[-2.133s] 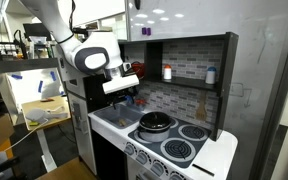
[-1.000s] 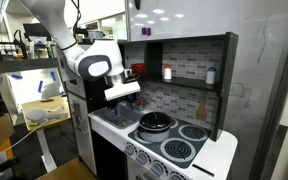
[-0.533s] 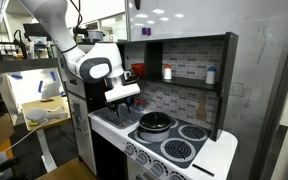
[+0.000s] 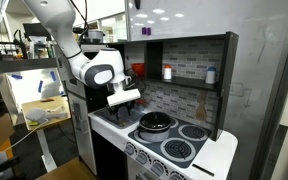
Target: Remove the wooden spoon from the sink and put it on the stove
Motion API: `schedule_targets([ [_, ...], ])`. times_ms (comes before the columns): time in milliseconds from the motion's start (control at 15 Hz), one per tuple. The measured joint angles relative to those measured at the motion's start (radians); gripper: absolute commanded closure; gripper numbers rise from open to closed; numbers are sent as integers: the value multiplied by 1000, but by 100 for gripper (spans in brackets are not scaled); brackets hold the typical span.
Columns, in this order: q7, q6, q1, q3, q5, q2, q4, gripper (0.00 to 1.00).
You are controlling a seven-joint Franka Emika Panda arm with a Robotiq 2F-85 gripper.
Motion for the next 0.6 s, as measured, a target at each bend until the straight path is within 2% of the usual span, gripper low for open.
schedule_targets([
  [600,1,0,-26,16,-18,71,37,36],
])
